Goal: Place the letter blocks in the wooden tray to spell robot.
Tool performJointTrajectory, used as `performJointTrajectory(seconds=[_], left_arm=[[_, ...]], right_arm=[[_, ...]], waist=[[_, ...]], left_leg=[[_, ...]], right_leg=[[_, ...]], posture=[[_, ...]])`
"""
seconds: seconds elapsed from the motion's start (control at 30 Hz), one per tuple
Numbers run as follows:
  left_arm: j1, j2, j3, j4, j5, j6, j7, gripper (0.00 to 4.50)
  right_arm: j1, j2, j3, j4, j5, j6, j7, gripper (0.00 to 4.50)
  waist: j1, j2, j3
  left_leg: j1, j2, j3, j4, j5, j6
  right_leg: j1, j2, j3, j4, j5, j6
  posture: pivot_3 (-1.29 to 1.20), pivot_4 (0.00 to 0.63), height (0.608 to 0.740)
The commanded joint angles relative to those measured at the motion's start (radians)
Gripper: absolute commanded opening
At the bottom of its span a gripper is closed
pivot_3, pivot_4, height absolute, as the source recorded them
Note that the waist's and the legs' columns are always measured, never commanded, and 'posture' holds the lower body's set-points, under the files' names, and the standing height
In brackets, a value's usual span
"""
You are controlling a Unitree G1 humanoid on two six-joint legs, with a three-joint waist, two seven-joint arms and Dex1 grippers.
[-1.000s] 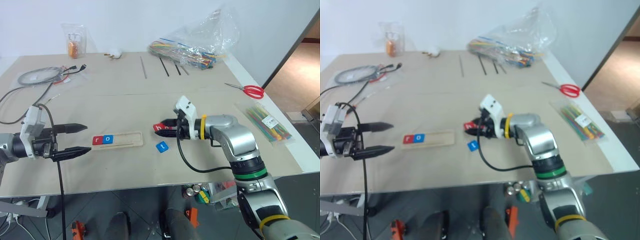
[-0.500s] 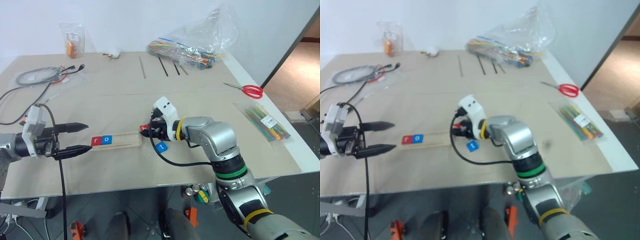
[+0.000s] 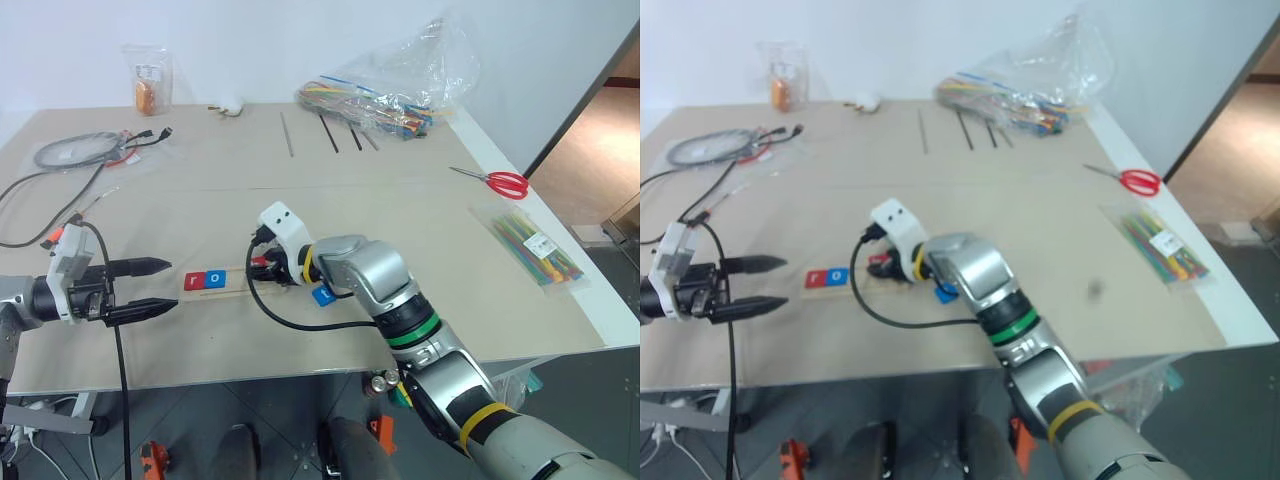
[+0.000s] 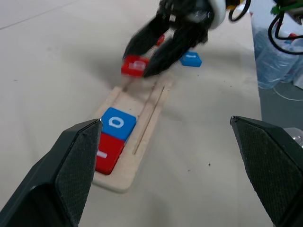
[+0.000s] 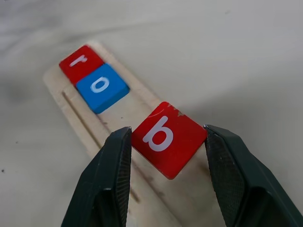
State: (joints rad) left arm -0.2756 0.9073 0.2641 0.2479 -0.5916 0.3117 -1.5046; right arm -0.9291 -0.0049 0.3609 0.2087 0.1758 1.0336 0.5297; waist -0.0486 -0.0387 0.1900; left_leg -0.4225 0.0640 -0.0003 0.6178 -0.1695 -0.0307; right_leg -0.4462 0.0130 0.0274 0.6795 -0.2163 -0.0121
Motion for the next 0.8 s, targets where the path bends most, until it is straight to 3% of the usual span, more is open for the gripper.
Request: performJointTrajectory(seconds=[0.03,0.27,0.8], left_arm=[[-0.025,0.002,0.003,-0.003,-0.003,-0.001,-0.007,4.50],[-0.038,0.004,-0.004,0.005,-0.002,0.005,-0.013,4.50],[-0.076,-0.011,-0.045,0.039,0.013,-0.003,-0.026,4.50]], right_arm=[[-0.067,0.054,-0.003,0.063,-0.020,-0.061,-0.024,1.76],[-0.131,0.118,-0.018,0.168,-0.032,-0.079,-0.034,1.76],[-0.091,0.088,0.011,0.035,-0.020,0.072,-0.017,1.76]], waist=[[0.000,0.000,0.000],[-0.001,0.000,0.000],[-0.001,-0.001,-0.001]], left_leg=[[0.000,0.000,0.000,0.000,0.000,0.000],[-0.001,0.001,0.000,-0.001,0.000,0.000],[-0.008,0.001,-0.002,0.000,0.000,0.000]], right_leg=[[0.000,0.000,0.000,0.000,0.000,0.000],[-0.002,0.000,-0.001,0.000,0.001,0.002],[-0.008,0.001,-0.002,0.000,0.001,0.002]], posture=[[0.00,0.150,0.740],[0.00,0.150,0.740],[0.00,0.150,0.740]])
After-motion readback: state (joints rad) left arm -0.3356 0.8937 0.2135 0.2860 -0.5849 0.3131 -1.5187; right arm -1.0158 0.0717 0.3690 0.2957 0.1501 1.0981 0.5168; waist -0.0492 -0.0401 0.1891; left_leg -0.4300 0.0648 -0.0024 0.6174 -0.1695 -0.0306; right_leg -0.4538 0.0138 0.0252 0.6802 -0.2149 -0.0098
